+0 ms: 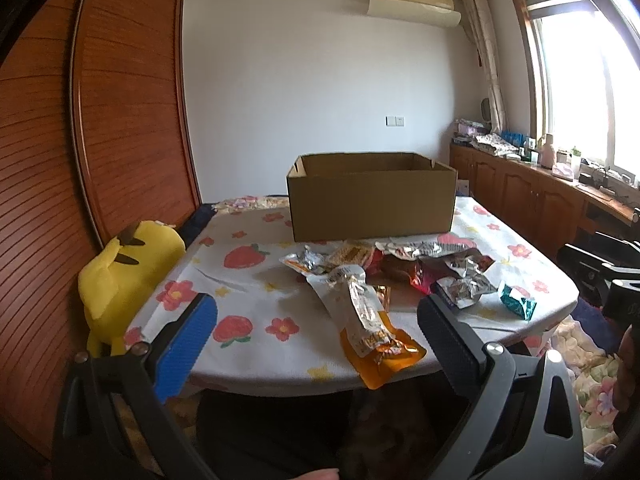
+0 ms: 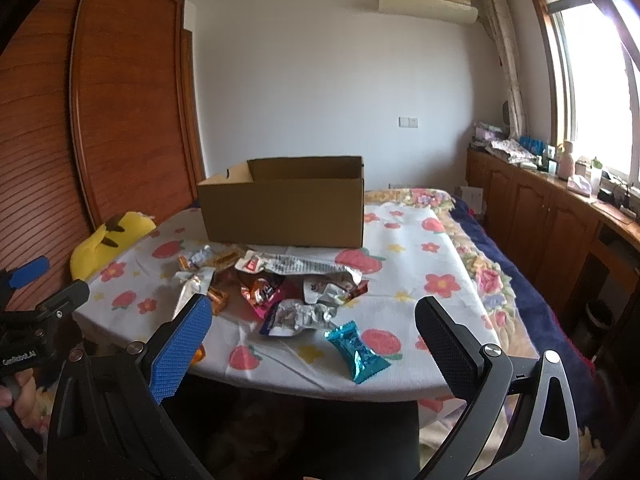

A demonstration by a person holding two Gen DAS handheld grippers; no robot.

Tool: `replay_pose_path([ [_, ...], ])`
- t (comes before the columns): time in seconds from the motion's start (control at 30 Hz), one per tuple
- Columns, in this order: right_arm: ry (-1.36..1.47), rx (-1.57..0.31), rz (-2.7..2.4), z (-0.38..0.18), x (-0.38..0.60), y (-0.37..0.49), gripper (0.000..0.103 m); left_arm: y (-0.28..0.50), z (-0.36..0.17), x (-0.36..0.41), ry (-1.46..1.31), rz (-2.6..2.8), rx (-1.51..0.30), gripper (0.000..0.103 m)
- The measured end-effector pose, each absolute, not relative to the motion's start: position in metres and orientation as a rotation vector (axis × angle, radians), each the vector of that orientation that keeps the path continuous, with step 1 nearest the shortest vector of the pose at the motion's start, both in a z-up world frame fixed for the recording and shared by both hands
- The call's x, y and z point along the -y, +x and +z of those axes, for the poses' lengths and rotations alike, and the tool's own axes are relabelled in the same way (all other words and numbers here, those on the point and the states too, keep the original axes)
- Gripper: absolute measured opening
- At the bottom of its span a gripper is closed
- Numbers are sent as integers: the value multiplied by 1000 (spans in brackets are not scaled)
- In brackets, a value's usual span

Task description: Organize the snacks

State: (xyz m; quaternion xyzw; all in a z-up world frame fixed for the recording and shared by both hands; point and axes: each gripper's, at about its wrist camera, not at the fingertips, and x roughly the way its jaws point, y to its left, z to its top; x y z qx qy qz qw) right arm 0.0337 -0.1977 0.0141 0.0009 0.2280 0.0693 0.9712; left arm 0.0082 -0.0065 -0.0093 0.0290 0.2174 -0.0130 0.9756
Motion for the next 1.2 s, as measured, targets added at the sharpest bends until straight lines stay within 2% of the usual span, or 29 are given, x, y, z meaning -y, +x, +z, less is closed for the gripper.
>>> replay_pose_path([
  [0.5,26,-563,154,-26,221,69,103,50,-48,13,65,-43,-556,101],
  [0.73,0,-626,183,-46,228,93,100,77,-62,14,56,-50,-617,101],
  [1.0,-55,-747,256,-71,230,121,85,106,-71,17,28,-95,-686,101],
  [1.1,-63,-784,287,-74,232,129,77,117,-75,19,17,-110,-716,101],
  [1.17,-73,-803,301,-75,232,133,66,123,-78,20,9,-124,-739,100],
  [1.2,-84,-813,305,-75,232,136,65,124,-79,21,6,-129,-747,100],
])
